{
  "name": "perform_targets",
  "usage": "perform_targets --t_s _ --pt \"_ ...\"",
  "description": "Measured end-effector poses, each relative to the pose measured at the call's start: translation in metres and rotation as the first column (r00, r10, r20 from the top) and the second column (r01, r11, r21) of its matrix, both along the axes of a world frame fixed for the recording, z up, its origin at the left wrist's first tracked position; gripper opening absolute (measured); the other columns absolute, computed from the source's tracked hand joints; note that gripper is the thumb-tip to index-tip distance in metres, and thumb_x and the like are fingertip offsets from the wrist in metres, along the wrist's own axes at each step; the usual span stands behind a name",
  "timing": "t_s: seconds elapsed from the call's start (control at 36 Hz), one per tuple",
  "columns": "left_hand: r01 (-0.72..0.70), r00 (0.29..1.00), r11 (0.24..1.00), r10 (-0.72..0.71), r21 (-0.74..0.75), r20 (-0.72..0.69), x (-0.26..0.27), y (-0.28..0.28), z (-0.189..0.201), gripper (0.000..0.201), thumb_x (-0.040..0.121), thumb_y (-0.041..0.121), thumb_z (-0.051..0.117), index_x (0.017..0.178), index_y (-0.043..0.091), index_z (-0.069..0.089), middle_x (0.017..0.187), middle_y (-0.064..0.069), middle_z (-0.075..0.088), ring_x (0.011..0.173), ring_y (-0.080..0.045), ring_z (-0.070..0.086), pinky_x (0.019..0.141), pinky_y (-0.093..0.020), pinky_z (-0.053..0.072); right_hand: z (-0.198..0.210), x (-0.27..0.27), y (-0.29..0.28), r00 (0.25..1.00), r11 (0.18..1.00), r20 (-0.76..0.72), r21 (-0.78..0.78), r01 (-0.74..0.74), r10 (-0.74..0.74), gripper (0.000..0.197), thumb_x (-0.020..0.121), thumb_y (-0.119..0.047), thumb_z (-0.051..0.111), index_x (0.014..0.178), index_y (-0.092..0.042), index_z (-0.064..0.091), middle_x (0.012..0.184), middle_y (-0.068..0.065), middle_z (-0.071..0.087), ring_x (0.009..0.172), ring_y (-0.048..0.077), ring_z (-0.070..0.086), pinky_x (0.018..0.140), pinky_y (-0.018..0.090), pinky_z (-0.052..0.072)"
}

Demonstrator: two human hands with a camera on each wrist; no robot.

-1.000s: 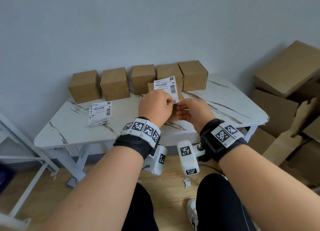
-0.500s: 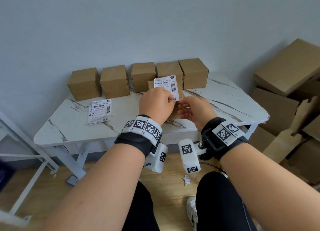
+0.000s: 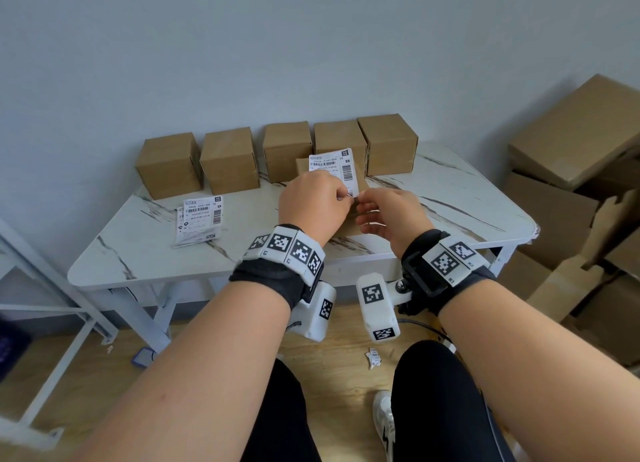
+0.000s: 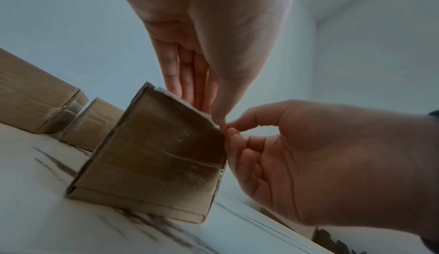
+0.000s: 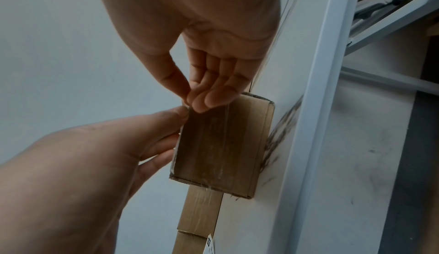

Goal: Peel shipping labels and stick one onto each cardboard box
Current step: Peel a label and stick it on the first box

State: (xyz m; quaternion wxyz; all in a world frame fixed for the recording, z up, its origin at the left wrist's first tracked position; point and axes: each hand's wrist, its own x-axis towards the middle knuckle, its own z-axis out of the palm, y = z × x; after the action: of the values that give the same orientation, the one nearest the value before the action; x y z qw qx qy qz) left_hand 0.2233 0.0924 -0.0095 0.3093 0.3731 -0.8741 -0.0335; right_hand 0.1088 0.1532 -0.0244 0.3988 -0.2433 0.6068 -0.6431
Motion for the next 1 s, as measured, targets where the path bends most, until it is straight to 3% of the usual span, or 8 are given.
perform_targets --t_s 0.17,0.33,0.58,0.78,1.0 --pt "0.009 1.000 1.000 -0.009 -0.010 0.017 0.000 -0.002 0.000 0.026 0.088 0.033 0.060 0.078 0.014 0.075 0.087 -0.001 0.071 0.083 -0.019 0.064 0.065 -0.032 0.054 -0.001 -0.001 -0.002 1.000 1.000 -0.022 0.006 0.000 0.001 0.012 0.089 -0.005 0.059 0.098 0.001 0.065 0.070 0.009 0.058 0.055 0.019 0.056 0.050 0.027 0.048" --pt "0.018 1.000 1.000 -0.018 0.002 0.020 0.000 -0.003 0.002 0.026 0.089 0.033 0.059 0.079 0.016 0.075 0.089 0.004 0.072 0.082 -0.015 0.064 0.061 -0.027 0.052 -0.007 -0.001 -0.002 0.998 0.999 -0.065 -0.033 -0.008 0.006 0.018 0.089 -0.007 0.059 0.101 0.004 0.065 0.070 0.008 0.058 0.055 0.018 0.056 0.050 0.026 0.048" --pt "0.010 1.000 1.000 -0.010 0.018 0.018 0.000 -0.005 0.001 0.028 0.088 0.034 0.059 0.075 0.016 0.074 0.084 0.000 0.072 0.078 -0.018 0.065 0.064 -0.034 0.056 -0.009 -0.003 -0.004 0.993 0.999 -0.120 -0.036 -0.026 0.021 0.015 0.091 -0.008 0.059 0.099 0.003 0.065 0.068 0.006 0.057 0.054 0.016 0.056 0.049 0.025 0.048" --pt "0.014 1.000 1.000 -0.014 -0.011 -0.003 -0.001 -0.005 -0.001 0.026 0.090 0.030 0.056 0.078 0.015 0.075 0.091 0.004 0.073 0.082 -0.015 0.065 0.061 -0.028 0.053 -0.011 -0.003 -0.004 0.990 0.998 -0.141 -0.048 -0.029 0.022 0.007 0.090 -0.009 0.061 0.085 -0.004 0.063 0.069 0.006 0.058 0.054 0.016 0.056 0.051 0.025 0.048" --pt "-0.037 0.999 0.999 0.037 0.014 -0.005 -0.005 -0.007 -0.004 0.025 0.084 0.020 0.051 0.069 0.016 0.071 0.075 0.004 0.069 0.068 -0.016 0.061 0.054 -0.027 0.050 -0.013 -0.003 -0.005 0.987 0.999 -0.163 -0.050 -0.017 0.008 0.008 0.089 -0.008 0.059 0.082 -0.005 0.061 0.068 0.006 0.058 0.053 0.016 0.056 0.050 0.025 0.048"
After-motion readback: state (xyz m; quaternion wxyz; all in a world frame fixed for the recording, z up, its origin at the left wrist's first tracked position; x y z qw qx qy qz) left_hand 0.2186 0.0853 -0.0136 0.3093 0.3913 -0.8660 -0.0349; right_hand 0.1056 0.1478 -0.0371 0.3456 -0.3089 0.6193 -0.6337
